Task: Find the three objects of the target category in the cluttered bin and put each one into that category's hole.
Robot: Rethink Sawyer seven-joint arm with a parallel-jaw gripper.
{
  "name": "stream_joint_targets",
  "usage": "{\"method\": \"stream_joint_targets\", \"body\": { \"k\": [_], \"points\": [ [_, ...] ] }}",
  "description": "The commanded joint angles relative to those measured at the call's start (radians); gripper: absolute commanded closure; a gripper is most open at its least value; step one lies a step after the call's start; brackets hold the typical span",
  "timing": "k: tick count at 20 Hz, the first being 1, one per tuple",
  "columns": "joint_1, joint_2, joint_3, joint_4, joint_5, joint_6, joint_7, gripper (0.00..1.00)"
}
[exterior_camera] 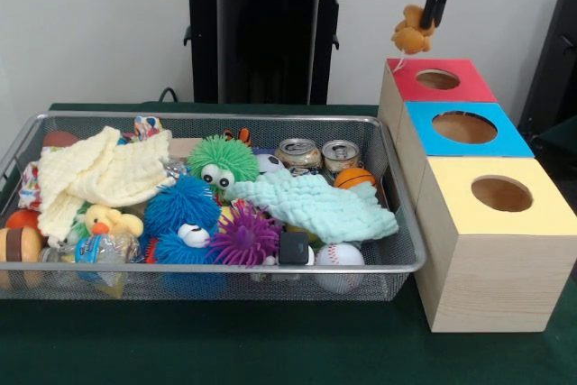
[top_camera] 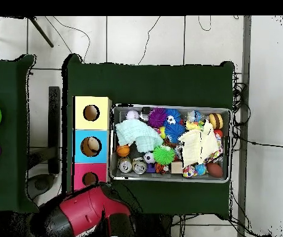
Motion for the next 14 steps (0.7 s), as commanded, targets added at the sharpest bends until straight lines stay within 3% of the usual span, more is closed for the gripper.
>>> {"method": "stream_joint_targets", "body": {
  "k": [1,14],
  "points": [
    [0.007,0.058,-0.063,0.055,0.045,-0.089,0.256,1.00],
    [0.089,0.097,-0.135,0.042,0.085,-0.140,0.268,1.00]
  ]
}}
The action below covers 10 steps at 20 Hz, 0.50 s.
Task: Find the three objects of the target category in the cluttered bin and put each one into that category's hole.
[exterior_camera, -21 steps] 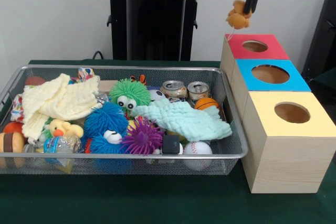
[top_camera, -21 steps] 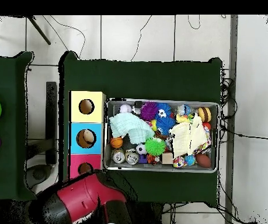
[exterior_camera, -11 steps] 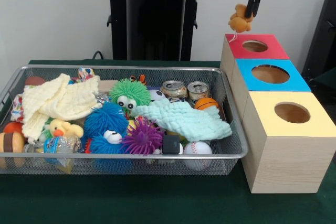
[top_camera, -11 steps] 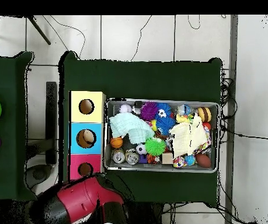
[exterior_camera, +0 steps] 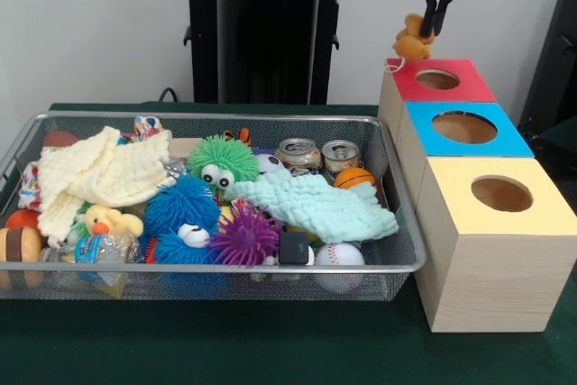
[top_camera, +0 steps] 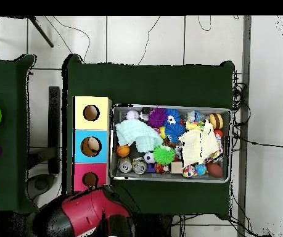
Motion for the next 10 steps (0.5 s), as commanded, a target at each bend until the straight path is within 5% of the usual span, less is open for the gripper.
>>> {"method": "stream_joint_targets", "body": {
  "k": [1,10],
  "points": [
    [0.034,0.055,-0.056,0.039,0.046,-0.077,0.269,1.00],
    [0.090,0.056,-0.093,0.013,0.090,-0.056,0.267,1.00]
  ]
}}
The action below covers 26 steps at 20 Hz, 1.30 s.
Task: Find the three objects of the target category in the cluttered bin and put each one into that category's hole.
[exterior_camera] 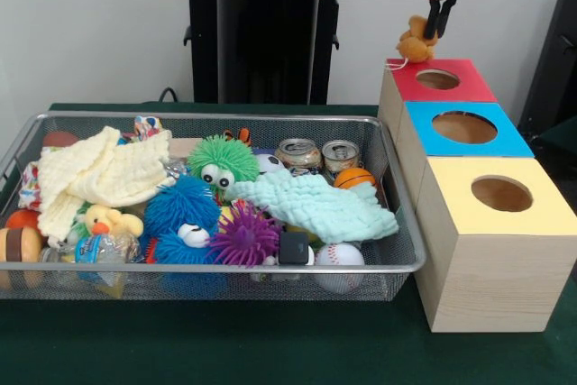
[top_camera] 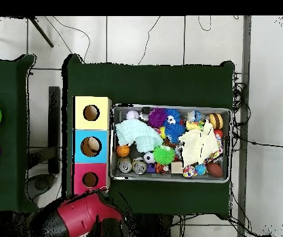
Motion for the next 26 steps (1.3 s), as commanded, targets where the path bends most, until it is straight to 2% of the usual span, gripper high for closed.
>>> {"method": "stream_joint_targets", "body": {
  "k": [1,8,26],
  "points": [
    [0.022,0.029,-0.039,0.010,0.063,-0.034,0.259,1.00],
    [0.053,0.045,-0.056,-0.017,0.088,-0.031,0.260,1.00],
    [0.054,0.071,-0.056,-0.078,0.120,0.012,0.221,1.00]
  ]
}}
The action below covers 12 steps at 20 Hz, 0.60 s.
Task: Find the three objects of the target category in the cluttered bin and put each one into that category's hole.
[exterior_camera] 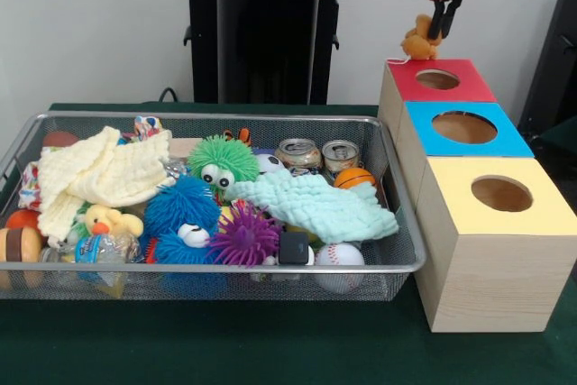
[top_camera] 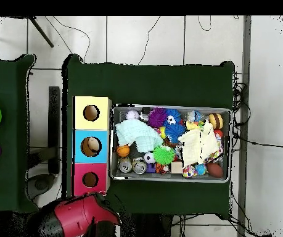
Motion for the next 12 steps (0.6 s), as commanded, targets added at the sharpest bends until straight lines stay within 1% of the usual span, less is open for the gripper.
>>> {"method": "stream_joint_targets", "body": {
  "k": [1,8,12],
  "points": [
    [-0.010,0.039,0.003,-0.070,0.047,0.013,0.193,1.00],
    [0.010,0.044,-0.009,-0.108,0.055,0.059,0.196,1.00],
    [0.029,0.052,-0.012,-0.151,0.067,0.101,0.197,1.00]
  ]
}}
